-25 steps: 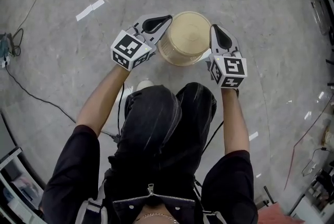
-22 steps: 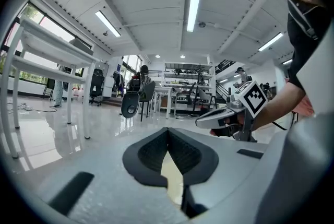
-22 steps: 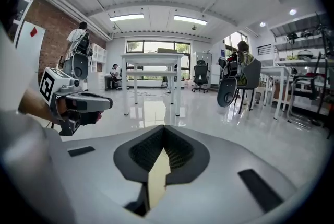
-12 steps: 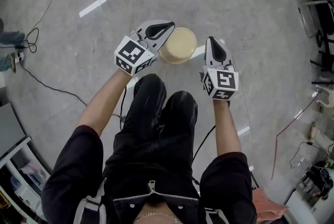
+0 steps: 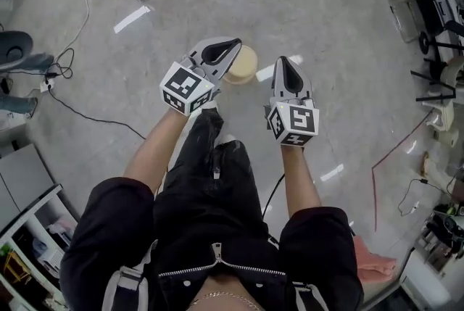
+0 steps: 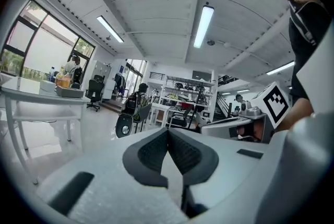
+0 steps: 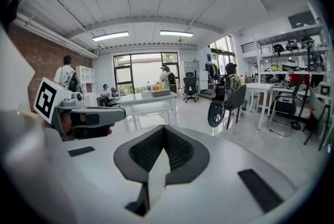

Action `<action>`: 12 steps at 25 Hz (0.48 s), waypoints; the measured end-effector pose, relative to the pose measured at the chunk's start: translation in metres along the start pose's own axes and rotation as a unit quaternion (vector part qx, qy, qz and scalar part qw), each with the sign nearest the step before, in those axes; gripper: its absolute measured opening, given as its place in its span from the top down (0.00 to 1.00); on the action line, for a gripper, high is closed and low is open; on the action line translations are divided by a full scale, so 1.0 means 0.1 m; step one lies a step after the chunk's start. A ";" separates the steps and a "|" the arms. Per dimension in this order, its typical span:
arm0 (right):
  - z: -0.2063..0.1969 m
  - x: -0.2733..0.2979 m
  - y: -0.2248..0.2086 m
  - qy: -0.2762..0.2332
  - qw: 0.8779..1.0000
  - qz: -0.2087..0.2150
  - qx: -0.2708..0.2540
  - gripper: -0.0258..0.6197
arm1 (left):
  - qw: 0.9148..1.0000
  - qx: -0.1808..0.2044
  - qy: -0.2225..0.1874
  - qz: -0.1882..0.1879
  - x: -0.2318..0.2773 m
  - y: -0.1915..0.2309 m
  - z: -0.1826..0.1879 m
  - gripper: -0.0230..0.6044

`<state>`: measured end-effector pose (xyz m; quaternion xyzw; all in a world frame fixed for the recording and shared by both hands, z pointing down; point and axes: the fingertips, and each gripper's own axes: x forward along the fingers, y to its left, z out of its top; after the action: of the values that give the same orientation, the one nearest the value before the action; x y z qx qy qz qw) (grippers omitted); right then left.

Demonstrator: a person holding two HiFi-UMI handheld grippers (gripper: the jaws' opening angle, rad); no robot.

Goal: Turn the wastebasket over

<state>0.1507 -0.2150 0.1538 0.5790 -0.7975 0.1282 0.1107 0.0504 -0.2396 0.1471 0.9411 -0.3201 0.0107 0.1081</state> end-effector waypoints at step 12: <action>0.75 -1.36 0.21 -0.016 0.999 -0.031 0.019 0.95 | 1.000 -0.003 0.005 -0.005 -0.50 -1.20 1.00 0.96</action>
<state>0.1700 -0.1123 0.0371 0.6076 -0.7782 0.1304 0.0910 0.0781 -0.1382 0.0213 0.9424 -0.3148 0.0137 0.1125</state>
